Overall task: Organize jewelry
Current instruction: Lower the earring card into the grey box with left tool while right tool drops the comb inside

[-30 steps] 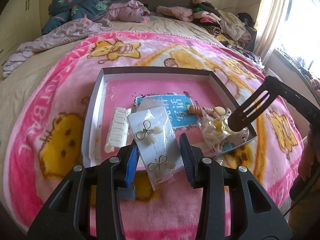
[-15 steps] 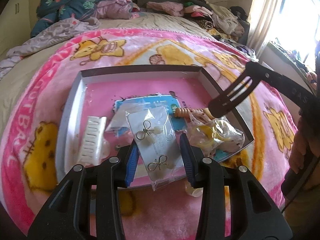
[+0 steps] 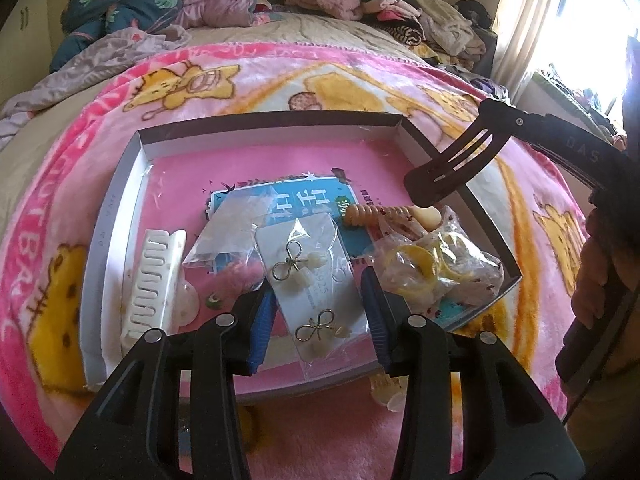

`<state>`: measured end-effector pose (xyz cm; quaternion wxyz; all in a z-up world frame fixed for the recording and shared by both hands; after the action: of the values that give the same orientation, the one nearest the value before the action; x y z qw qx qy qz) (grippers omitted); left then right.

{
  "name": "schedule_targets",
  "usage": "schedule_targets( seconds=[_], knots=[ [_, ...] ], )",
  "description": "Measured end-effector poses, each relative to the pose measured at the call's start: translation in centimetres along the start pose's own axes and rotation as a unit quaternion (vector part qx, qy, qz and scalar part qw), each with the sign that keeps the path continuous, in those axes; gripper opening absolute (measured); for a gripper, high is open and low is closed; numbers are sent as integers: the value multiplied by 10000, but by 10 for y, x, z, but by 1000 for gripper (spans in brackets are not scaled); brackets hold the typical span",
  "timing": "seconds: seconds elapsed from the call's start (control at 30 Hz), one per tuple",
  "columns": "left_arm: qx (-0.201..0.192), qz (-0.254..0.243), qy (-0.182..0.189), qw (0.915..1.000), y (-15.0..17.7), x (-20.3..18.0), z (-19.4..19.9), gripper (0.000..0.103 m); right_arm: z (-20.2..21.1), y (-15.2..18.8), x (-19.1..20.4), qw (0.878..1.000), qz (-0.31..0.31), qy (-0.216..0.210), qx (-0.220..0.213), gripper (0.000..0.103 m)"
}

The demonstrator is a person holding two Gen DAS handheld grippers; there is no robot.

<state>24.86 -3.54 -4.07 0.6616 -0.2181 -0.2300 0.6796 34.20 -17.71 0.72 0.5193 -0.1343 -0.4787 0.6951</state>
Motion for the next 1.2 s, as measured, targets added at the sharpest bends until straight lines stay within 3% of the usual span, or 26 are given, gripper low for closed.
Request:
schedule_targets(
  seconds=[0.3,0.53,0.97,1.2],
  knots=[
    [15,3,-54,10000,-1,3,-7,35,-17,7,-10,9997,-161,189,28,6],
    [-5,47,-53,10000,-1,7,-6,44,-21,16,-14,9993,-245,250,131,6],
    [-79,104,-69,9999,4,12,7,52,-18,44,-17,9969,-232,206,721,13],
    [-151,131,-99,9998,7,14,19,54,-6,60,-4,9960,-221,62,864,41]
  ],
)
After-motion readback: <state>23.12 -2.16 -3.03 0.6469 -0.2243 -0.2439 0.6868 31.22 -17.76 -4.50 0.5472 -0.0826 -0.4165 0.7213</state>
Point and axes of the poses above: each gripper's, at about its wrist camera, not at the fingertips, and z roughly against the way its jaws point, x to its left, y to its underside, the point moved 2 cm from there along -z, roughly the way its jaws point, and after that the axes turned 11 degrees about -y, right-handed, at the moved point
